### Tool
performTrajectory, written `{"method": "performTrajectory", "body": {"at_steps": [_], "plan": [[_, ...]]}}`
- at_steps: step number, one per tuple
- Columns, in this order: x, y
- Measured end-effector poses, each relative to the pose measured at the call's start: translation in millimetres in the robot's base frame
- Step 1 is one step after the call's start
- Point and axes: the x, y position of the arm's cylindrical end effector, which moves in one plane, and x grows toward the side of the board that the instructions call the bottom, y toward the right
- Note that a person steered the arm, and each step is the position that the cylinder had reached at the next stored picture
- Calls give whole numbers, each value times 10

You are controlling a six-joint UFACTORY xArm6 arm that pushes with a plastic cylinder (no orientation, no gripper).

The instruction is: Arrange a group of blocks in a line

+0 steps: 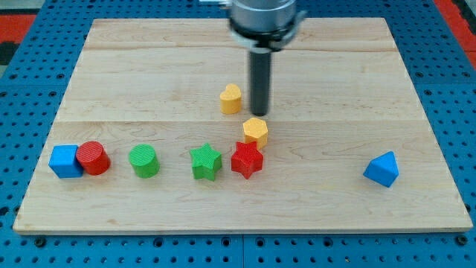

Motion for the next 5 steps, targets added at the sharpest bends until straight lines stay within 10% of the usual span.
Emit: {"method": "performTrajectory", "body": {"at_steps": [2,5], "plan": [[-141,333],[-1111,-1612]]}}
